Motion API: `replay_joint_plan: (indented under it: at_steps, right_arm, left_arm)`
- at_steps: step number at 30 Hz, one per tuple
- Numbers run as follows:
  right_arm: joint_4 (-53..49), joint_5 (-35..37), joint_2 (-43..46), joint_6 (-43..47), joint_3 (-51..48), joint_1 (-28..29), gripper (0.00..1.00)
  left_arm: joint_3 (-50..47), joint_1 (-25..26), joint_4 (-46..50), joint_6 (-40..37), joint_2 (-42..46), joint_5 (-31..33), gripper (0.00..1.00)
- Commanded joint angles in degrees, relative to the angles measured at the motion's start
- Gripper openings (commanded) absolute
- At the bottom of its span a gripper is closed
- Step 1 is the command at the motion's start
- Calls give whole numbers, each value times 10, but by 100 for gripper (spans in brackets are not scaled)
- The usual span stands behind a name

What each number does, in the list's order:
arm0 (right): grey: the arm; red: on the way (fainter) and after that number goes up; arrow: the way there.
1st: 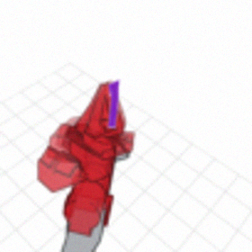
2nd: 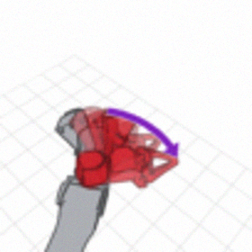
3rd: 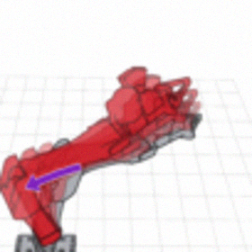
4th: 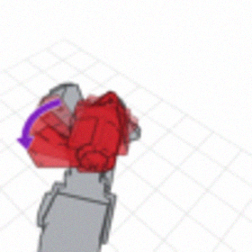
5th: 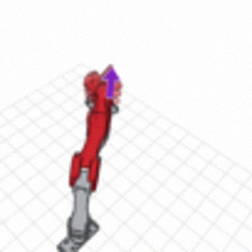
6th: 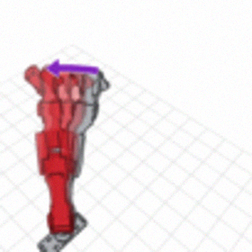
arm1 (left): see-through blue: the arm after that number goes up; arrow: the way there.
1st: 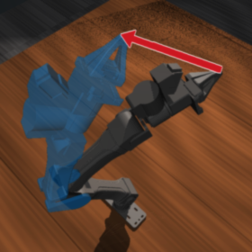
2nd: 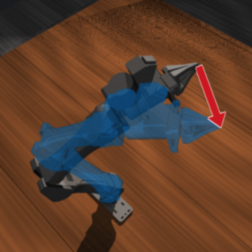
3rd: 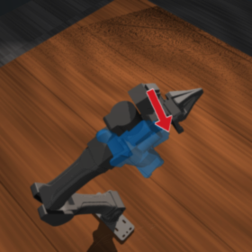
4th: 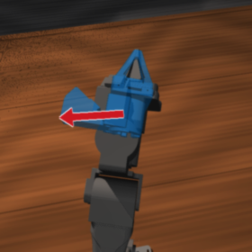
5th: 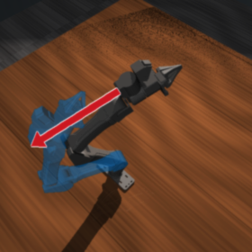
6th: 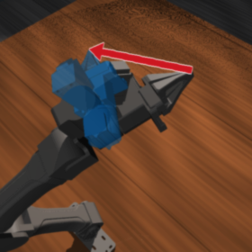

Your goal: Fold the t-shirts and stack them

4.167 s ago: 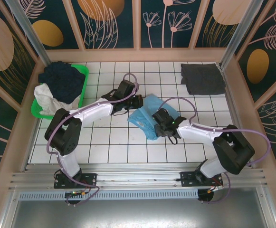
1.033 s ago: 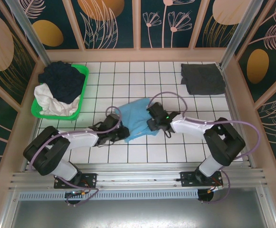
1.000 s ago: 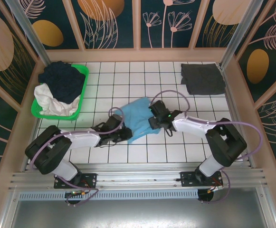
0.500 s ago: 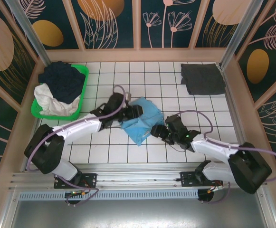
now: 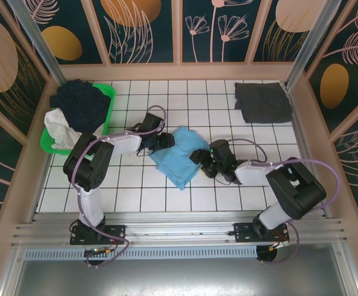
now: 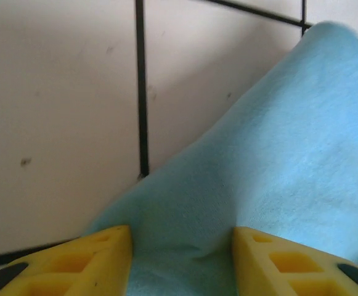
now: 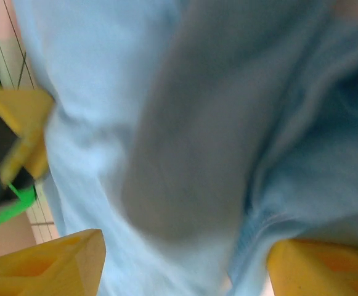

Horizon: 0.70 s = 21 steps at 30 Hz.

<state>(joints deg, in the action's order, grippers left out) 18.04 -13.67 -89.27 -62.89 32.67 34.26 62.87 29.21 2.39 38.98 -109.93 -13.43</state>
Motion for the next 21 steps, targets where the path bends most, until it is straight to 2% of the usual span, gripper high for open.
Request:
replay_joint_plan:
  at_steps: [1, 5, 7, 9, 13, 18, 21]
  right_arm:
    - [-6, -8, -58, 78, 67, -26, 66]
    - [-106, -6, -128, 171, 183, -43, 63]
    - [-152, 14, -134, 205, 212, -43, 63]
    - [-154, 22, -123, 222, 197, -43, 63]
    - [-139, -16, -128, 261, 162, -44, 64]
    - [-179, 43, -137, 316, 159, -40, 64]
    - [-198, 33, -164, 343, 186, -33, 59]
  left_arm:
    - [-56, 0, -28, 28, 50, -24, 46]
    - [-142, 3, -88, 70, 108, -48, 45]
    - [-166, 6, -86, 75, 134, -36, 45]
    - [-183, 6, -87, 77, 141, -30, 46]
    - [-181, 6, -83, 72, 124, -29, 46]
    - [-171, 6, -65, 59, 123, -13, 46]
    - [-166, 5, -58, 55, 123, -6, 46]
